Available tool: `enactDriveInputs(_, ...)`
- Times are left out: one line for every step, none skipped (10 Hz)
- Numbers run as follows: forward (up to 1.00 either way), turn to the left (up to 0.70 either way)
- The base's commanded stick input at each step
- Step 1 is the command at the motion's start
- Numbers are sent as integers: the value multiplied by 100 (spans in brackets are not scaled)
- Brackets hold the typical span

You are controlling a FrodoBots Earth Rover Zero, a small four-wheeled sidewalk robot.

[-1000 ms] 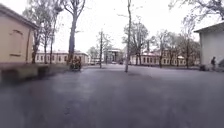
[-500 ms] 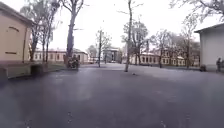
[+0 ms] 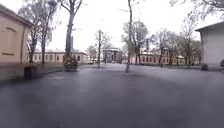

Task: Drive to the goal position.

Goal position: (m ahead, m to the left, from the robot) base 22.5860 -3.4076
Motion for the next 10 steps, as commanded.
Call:
enactDriveInputs(85,0)
enactDriveInputs(85,0)
enactDriveInputs(85,0)
enactDriveInputs(85,0)
enactDriveInputs(85,0)
enactDriveInputs(85,0)
enactDriveInputs(85,14)
enactDriveInputs(85,34)
enactDriveInputs(85,34)
enactDriveInputs(85,34)
